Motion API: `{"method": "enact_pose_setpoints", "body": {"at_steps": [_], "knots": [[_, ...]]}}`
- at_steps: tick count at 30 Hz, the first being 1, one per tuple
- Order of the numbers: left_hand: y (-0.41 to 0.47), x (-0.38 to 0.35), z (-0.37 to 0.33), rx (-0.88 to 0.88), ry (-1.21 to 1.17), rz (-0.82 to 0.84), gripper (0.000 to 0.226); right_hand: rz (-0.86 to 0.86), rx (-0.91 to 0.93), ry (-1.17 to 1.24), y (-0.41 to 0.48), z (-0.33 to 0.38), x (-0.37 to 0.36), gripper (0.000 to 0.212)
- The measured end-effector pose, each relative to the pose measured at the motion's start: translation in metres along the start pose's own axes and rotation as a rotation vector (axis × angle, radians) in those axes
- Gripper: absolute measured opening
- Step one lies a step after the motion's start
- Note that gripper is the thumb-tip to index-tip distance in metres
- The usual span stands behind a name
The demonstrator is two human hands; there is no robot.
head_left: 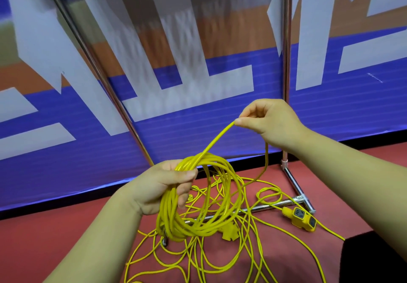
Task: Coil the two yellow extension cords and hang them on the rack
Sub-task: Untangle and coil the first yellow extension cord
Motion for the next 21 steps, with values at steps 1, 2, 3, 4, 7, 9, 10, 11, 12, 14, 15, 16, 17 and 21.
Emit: {"method": "enact_pose_setpoints", "body": {"at_steps": [1,2,3,4,7,9,10,11,12,14,15,16,17,21], "knots": [[0.002,0.002,0.000,-0.020,0.027,-0.037,0.028,-0.008,-0.016,0.017,0.000,-0.003,0.001,0.018],[0.001,0.005,0.000,-0.024,0.004,-0.046,0.032,0.001,-0.038,0.038,-0.001,-0.006,0.000,0.017],[0.002,0.007,0.001,-0.031,-0.041,-0.037,0.042,0.020,-0.062,0.061,-0.003,-0.009,-0.004,0.017],[0.002,0.008,0.000,-0.029,-0.101,-0.023,0.050,0.042,-0.081,0.076,-0.006,-0.011,-0.009,0.016],[0.005,0.017,0.006,-0.012,-0.185,-0.031,0.055,0.082,-0.114,0.113,-0.011,-0.014,-0.022,0.013],[0.005,0.017,0.007,-0.013,-0.187,-0.031,0.051,0.098,-0.130,0.150,-0.014,-0.014,-0.028,0.011],[0.005,0.017,0.008,-0.007,-0.188,-0.038,0.047,0.109,-0.136,0.159,-0.015,-0.014,-0.031,0.010],[0.005,0.018,0.009,-0.008,-0.188,-0.048,0.042,0.126,-0.141,0.158,-0.016,-0.014,-0.034,0.009],[0.005,0.019,0.008,-0.003,-0.188,-0.065,0.036,0.147,-0.146,0.152,-0.018,-0.014,-0.037,0.008],[0.006,0.021,0.006,-0.018,-0.218,-0.074,0.031,0.176,-0.157,0.158,-0.021,-0.013,-0.041,0.006],[0.007,0.021,0.004,-0.030,-0.253,-0.055,0.036,0.183,-0.165,0.169,-0.022,-0.013,-0.042,0.006],[0.007,0.020,0.002,-0.036,-0.287,-0.036,0.041,0.190,-0.174,0.178,-0.024,-0.014,-0.044,0.006],[0.007,0.020,0.001,-0.038,-0.306,-0.027,0.044,0.202,-0.185,0.186,-0.026,-0.014,-0.047,0.006],[0.008,0.017,0.000,-0.058,-0.251,-0.022,0.045,0.263,-0.226,0.248,-0.035,-0.012,-0.061,0.010]]}}
Point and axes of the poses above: each hand's wrist, its own y-axis towards the middle knuckle, its own x-axis out of the back of the hand, z = x × y, the point moved 10 cm from there along y, towards the middle knuckle, and after that the axes turned 10 degrees about y, right-handed, at the moved point
